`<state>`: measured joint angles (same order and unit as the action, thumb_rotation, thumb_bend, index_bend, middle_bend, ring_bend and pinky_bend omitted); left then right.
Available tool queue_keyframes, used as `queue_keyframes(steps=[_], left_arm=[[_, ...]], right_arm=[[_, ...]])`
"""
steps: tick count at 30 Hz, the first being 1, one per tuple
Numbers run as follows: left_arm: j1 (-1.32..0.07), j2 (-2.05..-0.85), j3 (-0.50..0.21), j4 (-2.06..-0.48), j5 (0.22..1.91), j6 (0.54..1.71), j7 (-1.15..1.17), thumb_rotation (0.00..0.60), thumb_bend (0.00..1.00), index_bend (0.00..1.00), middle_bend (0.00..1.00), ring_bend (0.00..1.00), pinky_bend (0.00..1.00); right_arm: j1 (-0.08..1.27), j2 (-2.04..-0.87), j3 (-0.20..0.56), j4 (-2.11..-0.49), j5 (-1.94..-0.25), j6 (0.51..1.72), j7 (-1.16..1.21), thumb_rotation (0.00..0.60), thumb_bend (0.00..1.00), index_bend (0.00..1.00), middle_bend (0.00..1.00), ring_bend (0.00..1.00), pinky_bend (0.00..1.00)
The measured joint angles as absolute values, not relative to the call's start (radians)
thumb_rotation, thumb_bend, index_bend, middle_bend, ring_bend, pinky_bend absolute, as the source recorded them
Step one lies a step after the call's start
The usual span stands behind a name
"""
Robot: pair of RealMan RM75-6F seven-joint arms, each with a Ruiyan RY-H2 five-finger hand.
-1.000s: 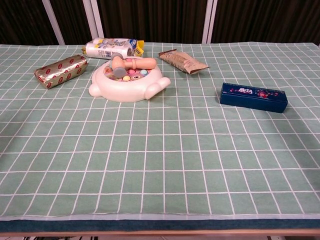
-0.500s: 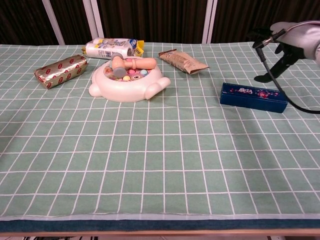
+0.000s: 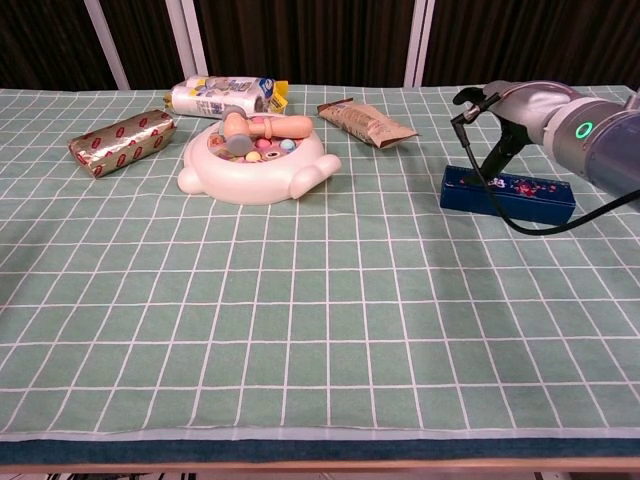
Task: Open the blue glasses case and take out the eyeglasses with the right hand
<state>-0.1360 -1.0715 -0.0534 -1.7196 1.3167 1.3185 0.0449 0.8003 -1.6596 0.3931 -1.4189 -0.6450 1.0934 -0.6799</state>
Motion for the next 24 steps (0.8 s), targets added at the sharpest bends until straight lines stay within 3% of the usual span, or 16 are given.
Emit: queue_keyframes(steps=[6,14,24], left_arm=[[-0.140,-1.070,-0.056,-1.721,1.310,1.311,0.040,0.600,0.06,0.00,0.00,0.00,0.00],[-0.142,-1.069,-0.056,-1.724,1.302,1.304,0.040,0.600,0.06,0.00,0.00,0.00,0.00],[-0.144,-1.068,-0.057,-1.726,1.295,1.302,0.040,0.600,0.06,0.00,0.00,0.00,0.00]], right_arm=[[0.827,-1.691,0.393,-1.360,-0.627,1.091,-0.684,0.600,0.34,0.11,0.06,0.00,0.20],[0.855,-1.724,0.395,-1.321,-0.599,1.091,-0.692,0.600,0.34,0.21,0.05,0.00,0.20],[0.888,-1.752,0.405,-1.267,-0.540,1.078,-0.712,0.600,0.49,0.27,0.03,0.00,0.20]])
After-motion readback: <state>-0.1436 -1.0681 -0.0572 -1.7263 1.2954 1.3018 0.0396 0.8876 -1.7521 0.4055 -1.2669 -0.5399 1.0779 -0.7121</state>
